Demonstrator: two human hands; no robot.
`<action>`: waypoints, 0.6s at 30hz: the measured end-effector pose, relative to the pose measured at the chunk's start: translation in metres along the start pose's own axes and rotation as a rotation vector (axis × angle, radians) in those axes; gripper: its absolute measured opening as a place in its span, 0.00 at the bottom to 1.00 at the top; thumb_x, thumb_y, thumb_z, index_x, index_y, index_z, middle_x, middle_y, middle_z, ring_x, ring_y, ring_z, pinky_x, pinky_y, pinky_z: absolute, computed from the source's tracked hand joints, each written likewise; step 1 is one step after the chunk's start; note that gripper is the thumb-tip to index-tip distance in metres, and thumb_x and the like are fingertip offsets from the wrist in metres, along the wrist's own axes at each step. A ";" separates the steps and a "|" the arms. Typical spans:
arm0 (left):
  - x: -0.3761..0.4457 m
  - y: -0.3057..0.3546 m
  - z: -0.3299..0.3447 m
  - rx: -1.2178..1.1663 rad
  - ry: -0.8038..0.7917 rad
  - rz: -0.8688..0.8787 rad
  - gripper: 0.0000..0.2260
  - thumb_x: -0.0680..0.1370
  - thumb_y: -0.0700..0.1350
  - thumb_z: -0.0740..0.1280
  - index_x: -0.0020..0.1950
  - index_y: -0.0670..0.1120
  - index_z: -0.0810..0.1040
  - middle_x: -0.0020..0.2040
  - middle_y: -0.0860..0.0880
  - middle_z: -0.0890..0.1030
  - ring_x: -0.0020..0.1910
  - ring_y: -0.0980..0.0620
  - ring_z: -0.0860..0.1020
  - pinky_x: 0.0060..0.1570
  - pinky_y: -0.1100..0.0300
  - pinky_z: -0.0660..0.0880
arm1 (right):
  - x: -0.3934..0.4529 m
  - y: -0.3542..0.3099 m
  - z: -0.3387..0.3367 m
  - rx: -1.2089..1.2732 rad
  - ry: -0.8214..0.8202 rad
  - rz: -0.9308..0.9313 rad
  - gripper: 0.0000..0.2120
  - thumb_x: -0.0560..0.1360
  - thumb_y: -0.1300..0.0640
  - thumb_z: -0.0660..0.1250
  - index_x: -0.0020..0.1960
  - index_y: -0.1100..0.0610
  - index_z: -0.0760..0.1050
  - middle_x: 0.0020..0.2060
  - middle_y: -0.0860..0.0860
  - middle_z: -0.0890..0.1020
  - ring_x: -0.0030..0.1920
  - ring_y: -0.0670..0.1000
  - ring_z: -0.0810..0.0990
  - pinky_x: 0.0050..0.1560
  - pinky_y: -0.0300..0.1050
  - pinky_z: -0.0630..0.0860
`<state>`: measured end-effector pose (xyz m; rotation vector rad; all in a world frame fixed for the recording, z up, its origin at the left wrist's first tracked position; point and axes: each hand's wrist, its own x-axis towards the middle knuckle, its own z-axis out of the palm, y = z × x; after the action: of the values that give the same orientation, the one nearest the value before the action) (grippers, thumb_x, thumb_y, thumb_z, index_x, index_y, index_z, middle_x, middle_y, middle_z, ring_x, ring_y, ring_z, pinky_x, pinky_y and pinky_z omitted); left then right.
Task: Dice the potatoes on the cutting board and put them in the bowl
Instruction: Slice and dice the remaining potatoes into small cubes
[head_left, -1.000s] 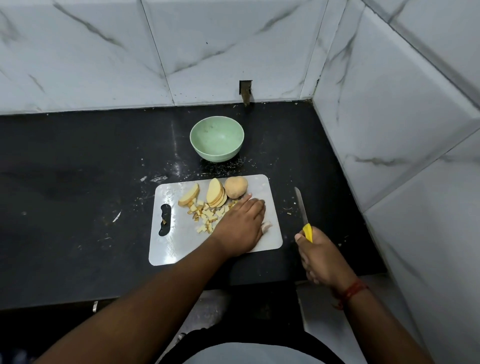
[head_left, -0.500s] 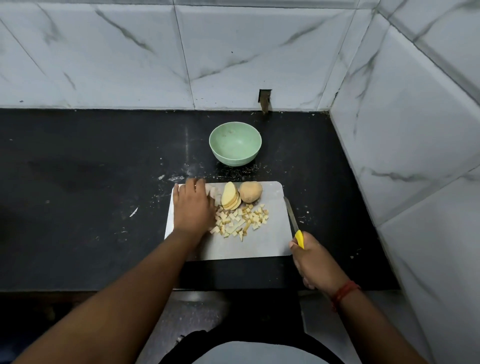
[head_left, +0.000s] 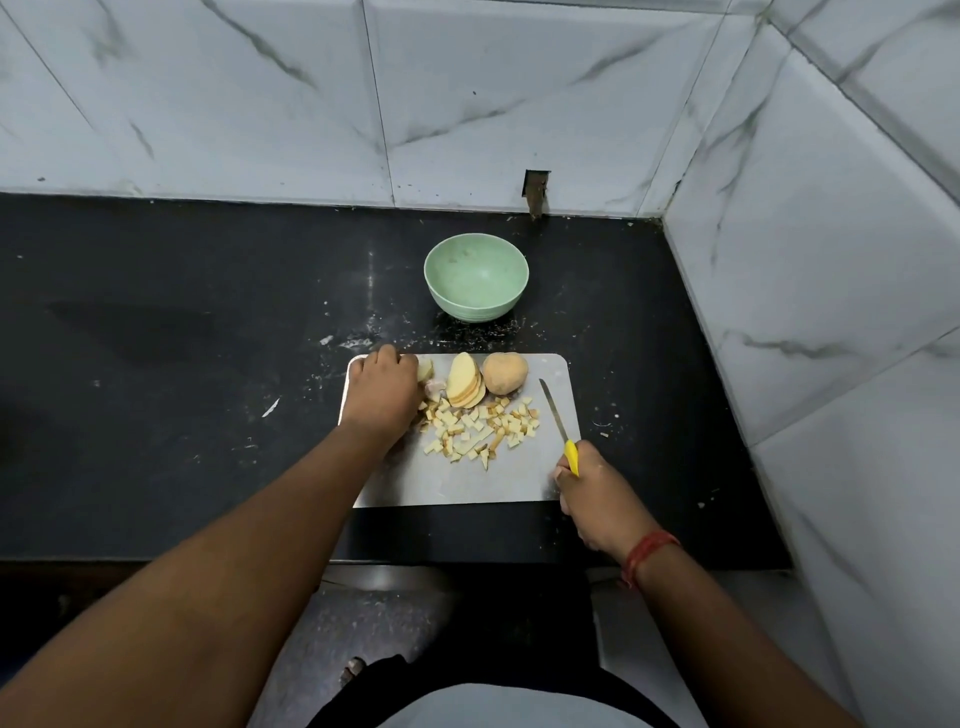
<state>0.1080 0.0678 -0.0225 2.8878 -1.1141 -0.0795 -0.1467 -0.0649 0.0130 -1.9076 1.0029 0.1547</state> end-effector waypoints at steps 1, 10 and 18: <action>0.000 0.000 0.000 -0.027 0.002 -0.017 0.15 0.83 0.50 0.65 0.66 0.44 0.75 0.59 0.42 0.74 0.60 0.41 0.74 0.65 0.46 0.66 | 0.000 0.001 0.001 0.005 0.005 0.001 0.04 0.81 0.55 0.56 0.48 0.52 0.67 0.37 0.53 0.76 0.30 0.49 0.71 0.28 0.40 0.66; -0.010 0.001 -0.008 -0.243 0.066 -0.072 0.19 0.80 0.48 0.71 0.68 0.41 0.74 0.61 0.40 0.73 0.59 0.37 0.75 0.67 0.44 0.67 | 0.006 -0.011 0.007 0.122 0.120 -0.031 0.05 0.81 0.61 0.53 0.51 0.57 0.67 0.42 0.57 0.79 0.34 0.51 0.77 0.30 0.44 0.76; -0.033 -0.002 -0.008 -0.477 0.189 -0.209 0.16 0.82 0.46 0.68 0.69 0.45 0.76 0.61 0.45 0.74 0.58 0.41 0.77 0.68 0.45 0.67 | 0.049 -0.036 0.015 0.186 0.348 -0.114 0.08 0.81 0.61 0.56 0.57 0.56 0.71 0.55 0.54 0.79 0.53 0.56 0.80 0.54 0.54 0.79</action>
<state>0.0855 0.0910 -0.0134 2.5061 -0.6500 -0.0673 -0.0854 -0.0737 0.0058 -1.8484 1.0900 -0.3372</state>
